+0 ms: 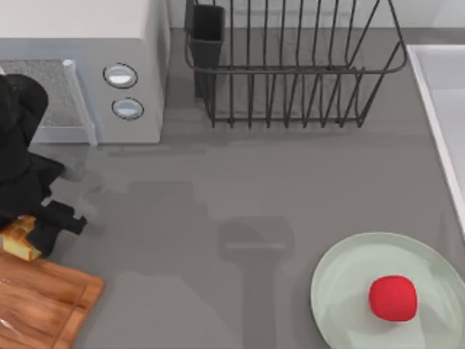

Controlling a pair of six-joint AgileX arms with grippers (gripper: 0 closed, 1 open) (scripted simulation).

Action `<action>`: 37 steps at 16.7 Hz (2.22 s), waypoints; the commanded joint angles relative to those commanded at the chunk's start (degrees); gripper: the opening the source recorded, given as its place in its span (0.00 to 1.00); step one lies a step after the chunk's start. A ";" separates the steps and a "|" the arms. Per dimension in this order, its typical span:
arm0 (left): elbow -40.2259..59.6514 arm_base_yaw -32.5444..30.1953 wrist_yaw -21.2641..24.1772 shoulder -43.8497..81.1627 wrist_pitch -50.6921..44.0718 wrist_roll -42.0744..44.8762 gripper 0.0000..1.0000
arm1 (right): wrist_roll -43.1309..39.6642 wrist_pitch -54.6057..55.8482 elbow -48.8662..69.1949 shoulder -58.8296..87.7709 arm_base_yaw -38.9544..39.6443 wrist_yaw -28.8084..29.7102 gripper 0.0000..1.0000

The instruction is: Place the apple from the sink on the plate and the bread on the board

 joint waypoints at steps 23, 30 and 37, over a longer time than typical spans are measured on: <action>14.03 -0.10 -0.60 -8.38 -21.88 0.03 0.00 | 0.00 0.00 0.00 0.00 0.00 0.00 1.00; 13.07 -1.35 -1.26 -8.58 -21.38 -5.86 0.00 | 0.00 0.00 0.00 0.00 0.00 0.00 1.00; 7.55 -5.63 -4.26 -10.13 -19.35 -39.16 0.00 | 0.00 0.00 0.00 0.00 0.00 0.00 1.00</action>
